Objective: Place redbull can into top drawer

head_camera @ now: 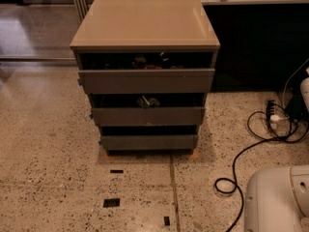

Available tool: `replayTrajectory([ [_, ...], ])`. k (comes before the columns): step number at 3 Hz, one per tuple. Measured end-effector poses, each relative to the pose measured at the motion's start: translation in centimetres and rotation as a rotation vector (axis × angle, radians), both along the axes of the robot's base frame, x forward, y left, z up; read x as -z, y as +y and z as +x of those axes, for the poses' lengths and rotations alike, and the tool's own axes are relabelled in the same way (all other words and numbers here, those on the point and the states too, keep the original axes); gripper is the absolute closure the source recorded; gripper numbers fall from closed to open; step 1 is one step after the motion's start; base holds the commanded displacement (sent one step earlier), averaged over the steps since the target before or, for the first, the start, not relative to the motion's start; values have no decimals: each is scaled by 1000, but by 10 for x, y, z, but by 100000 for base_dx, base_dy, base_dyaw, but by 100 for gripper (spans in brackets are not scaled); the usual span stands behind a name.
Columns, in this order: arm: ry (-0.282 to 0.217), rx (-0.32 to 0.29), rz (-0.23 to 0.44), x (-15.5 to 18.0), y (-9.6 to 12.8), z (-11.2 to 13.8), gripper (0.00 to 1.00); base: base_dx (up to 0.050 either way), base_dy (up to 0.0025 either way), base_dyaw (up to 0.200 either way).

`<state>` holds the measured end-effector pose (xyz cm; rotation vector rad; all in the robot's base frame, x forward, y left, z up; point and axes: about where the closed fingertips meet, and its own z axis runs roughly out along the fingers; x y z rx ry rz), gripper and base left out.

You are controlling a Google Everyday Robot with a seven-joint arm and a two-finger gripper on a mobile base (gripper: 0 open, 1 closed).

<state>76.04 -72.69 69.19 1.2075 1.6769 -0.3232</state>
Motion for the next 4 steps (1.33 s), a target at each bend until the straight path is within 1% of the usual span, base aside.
replayTrajectory([
  [1,51,-12,-26,10,6,4,0,0,0,0],
  [2,53,-4,-67,-34,55,39,0,0,0,0],
  [3,53,-5,-67,-34,55,39,0,0,0,0],
  [4,79,-21,-66,-26,39,27,0,0,0,0],
])
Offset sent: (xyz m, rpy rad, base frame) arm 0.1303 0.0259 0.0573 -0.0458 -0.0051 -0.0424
